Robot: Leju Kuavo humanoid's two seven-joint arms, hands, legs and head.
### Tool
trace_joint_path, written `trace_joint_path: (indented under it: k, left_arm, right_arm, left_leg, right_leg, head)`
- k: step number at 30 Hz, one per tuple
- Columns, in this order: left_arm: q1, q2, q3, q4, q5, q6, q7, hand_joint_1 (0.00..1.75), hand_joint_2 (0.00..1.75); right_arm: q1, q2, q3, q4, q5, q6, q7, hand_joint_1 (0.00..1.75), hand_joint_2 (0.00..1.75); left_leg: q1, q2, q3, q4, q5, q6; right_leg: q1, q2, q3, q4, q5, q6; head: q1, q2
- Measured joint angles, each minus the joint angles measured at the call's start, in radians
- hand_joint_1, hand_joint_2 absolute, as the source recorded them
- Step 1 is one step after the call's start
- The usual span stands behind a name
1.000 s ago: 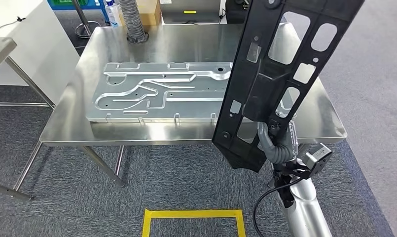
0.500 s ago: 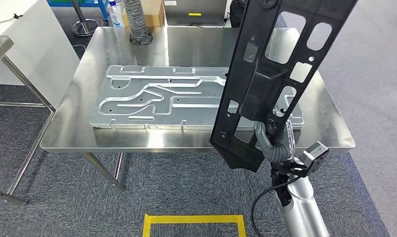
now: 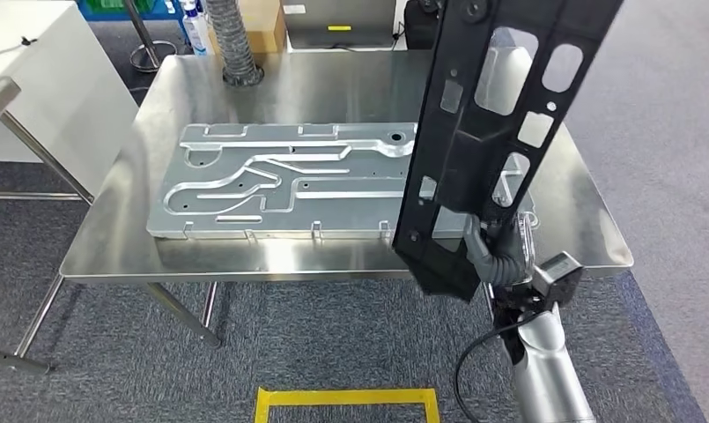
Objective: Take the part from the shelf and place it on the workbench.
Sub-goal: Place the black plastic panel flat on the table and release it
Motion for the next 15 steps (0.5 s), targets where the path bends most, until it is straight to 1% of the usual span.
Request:
trace_joint_path:
  k: [1,2,3,4,5,6,7,8,9,11,12,13,14,15]
  left_arm:
    - [0.0,0.0,-0.003,0.0,-0.004,0.001,0.0,0.0,1.75]
    - [0.0,0.0,-0.007,0.0,-0.008,0.001,0.0,0.0,1.75]
    - [0.0,0.0,-0.011,0.0,-0.01,0.001,0.0,0.0,1.75]
    - [0.0,0.0,-0.014,0.0,-0.013,0.001,0.0,0.0,1.75]
    - [0.0,0.0,-0.018,0.0,-0.015,0.001,-0.001,0.0,1.75]
    - [-0.001,0.001,-0.021,0.0,-0.019,0.003,-0.001,0.0,1.75]
    - [-0.003,0.001,-0.024,0.0,-0.023,0.007,-0.001,0.0,1.75]
    - [-0.006,0.002,-0.029,0.0,-0.03,0.014,-0.002,0.0,1.75]
    - [-0.009,0.002,-0.035,0.0,-0.037,0.02,-0.004,0.0,1.75]
    - [-0.015,0.002,-0.052,0.0,-0.056,0.028,-0.01,0.0,1.75]
    - [-0.018,0.003,-0.06,0.0,-0.064,0.028,-0.014,0.0,1.75]
    - [-0.022,0.003,-0.069,0.0,-0.07,0.028,-0.018,0.0,1.75]
    - [-0.028,0.003,-0.078,0.0,-0.073,0.027,-0.023,0.0,1.75]
    - [-0.035,0.002,-0.085,0.0,-0.074,0.025,-0.029,0.0,1.75]
  right_arm:
    - [-0.018,0.0,-0.005,0.009,0.058,-0.031,0.003,1.75,1.75]
    - [-0.037,0.0,-0.01,0.022,0.121,-0.063,0.007,1.75,1.75]
    - [-0.056,0.0,-0.013,0.035,0.182,-0.094,0.01,1.75,1.75]
    - [-0.077,0.0,-0.015,0.052,0.248,-0.127,0.013,1.75,1.75]
    - [-0.104,0.0,-0.015,0.074,0.323,-0.162,0.018,1.75,1.75]
    - [-0.139,-0.001,-0.011,0.102,0.402,-0.195,0.023,1.75,1.75]
    - [-0.183,-0.002,-0.003,0.138,0.483,-0.226,0.03,1.75,1.75]
    - [-0.236,-0.006,0.012,0.182,0.568,-0.256,0.04,1.75,1.75]
    - [-0.292,-0.011,0.035,0.231,0.649,-0.286,0.053,1.75,1.75]
    - [-0.408,-0.022,0.1,0.338,0.797,-0.337,0.085,1.75,1.75]
    - [-0.467,-0.026,0.141,0.397,0.862,-0.355,0.103,1.75,1.75]
    - [-0.525,-0.027,0.185,0.458,0.917,-0.368,0.121,1.75,1.75]
    - [-0.583,-0.028,0.235,0.523,0.968,-0.377,0.142,1.75,1.75]
    - [-0.637,-0.026,0.286,0.589,1.012,-0.382,0.162,1.75,1.75]
  left_leg:
    - [0.002,0.0,-0.034,0.07,-0.03,-0.002]
    - [0.004,0.0,-0.066,0.133,-0.052,-0.004]
    - [0.005,0.0,-0.087,0.171,-0.056,-0.004]
    - [0.005,0.0,-0.091,0.172,-0.043,-0.003]
    - [0.005,0.0,-0.075,0.132,-0.011,0.0]
    - [0.005,0.001,-0.045,0.065,0.029,0.004]
    - [0.004,0.003,-0.012,-0.005,0.059,0.007]
    - [0.001,0.005,0.014,-0.064,0.078,0.01]
    - [-0.001,0.006,0.027,-0.098,0.085,0.013]
    - [-0.006,0.007,0.03,-0.118,0.084,0.018]
    - [-0.006,0.007,0.031,-0.122,0.088,0.024]
    - [-0.006,0.007,0.033,-0.128,0.092,0.03]
    - [-0.006,0.008,0.034,-0.134,0.096,0.035]
    - [-0.006,0.008,0.036,-0.138,0.099,0.04]
  right_leg:
    - [0.001,0.001,0.0,0.0,-0.001,-0.002]
    - [0.002,0.002,0.001,0.001,-0.001,-0.003]
    - [0.003,0.003,0.001,0.002,-0.002,-0.004]
    - [0.003,0.005,0.002,0.002,-0.003,-0.004]
    - [0.003,0.006,0.004,0.003,-0.004,-0.004]
    - [0.002,0.009,0.006,0.003,-0.005,-0.003]
    - [0.003,0.012,0.007,0.003,-0.006,0.0]
    - [0.003,0.016,0.005,0.004,-0.006,0.004]
    - [0.003,0.019,0.001,0.005,-0.004,0.009]
    - [0.001,0.023,-0.006,0.003,0.0,0.021]
    - [-0.001,0.021,-0.008,0.003,0.0,0.026]
    - [-0.002,0.017,-0.013,0.012,-0.007,0.029]
    - [-0.001,0.011,-0.026,0.039,-0.024,0.03]
    - [0.0,0.005,-0.048,0.086,-0.049,0.031]
  head:
    - [0.0,0.0]
    - [0.0,0.0]
    - [0.0,0.0]
    - [0.0,0.0]
    - [0.0,0.0]
    - [0.0,0.0]
    - [0.0,0.0]
    - [0.0,0.0]
    - [0.0,0.0]
    - [0.0,0.0]
    - [0.0,0.0]
    - [0.0,0.0]
    - [0.0,0.0]
    - [0.0,0.0]
